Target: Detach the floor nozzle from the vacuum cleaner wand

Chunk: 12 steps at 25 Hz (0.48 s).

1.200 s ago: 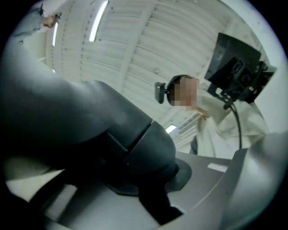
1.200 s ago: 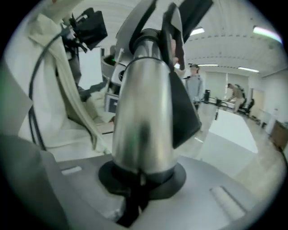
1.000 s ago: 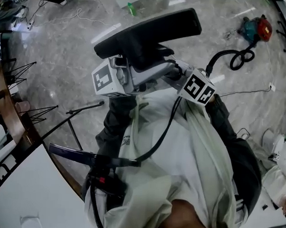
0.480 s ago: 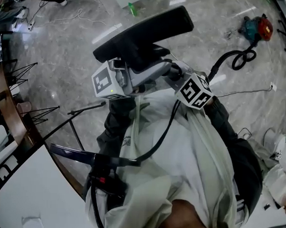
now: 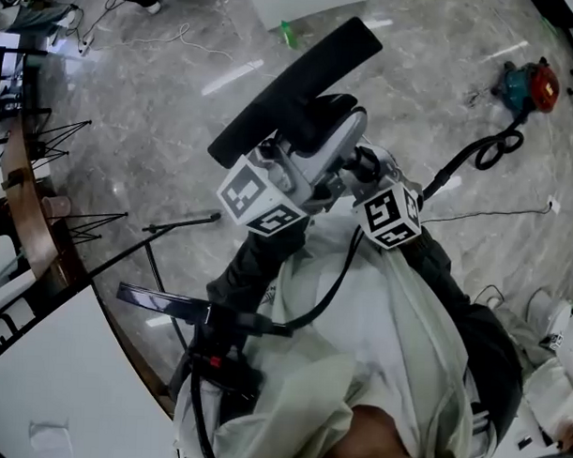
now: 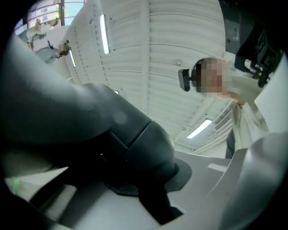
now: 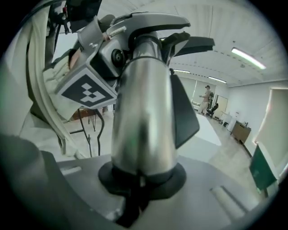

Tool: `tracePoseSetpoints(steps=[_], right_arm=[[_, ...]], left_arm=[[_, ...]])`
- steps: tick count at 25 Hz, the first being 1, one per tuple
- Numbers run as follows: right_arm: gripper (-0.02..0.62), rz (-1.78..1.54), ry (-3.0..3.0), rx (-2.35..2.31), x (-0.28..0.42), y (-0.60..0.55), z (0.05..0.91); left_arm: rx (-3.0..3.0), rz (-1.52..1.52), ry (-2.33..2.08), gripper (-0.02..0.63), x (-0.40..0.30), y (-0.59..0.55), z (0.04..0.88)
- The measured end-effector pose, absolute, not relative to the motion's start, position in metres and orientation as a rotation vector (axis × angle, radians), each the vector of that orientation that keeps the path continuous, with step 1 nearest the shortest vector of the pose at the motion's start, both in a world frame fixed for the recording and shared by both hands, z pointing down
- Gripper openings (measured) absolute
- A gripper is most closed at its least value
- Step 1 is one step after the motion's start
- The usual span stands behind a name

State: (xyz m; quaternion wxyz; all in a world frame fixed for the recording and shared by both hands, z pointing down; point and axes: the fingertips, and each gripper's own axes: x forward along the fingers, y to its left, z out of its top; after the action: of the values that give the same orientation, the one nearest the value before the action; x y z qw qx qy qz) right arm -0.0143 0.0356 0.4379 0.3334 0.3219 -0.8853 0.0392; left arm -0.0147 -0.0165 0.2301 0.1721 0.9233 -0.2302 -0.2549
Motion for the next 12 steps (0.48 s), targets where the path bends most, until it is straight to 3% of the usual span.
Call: tracePoseSetpoints(steps=[7, 12], right_arm=[[0.041, 0.130, -2.485, 0.364, -0.021, 0.068, 0.431], [0.041, 0.154, -2.428, 0.618, -0.016, 0.048, 0.429]], left_arm=[[2.822, -0.860, 0.066, 0.074, -0.001, 0.041, 0.210], [2.738, -0.848, -0.256, 0.073, -0.001, 0.007, 0.209]])
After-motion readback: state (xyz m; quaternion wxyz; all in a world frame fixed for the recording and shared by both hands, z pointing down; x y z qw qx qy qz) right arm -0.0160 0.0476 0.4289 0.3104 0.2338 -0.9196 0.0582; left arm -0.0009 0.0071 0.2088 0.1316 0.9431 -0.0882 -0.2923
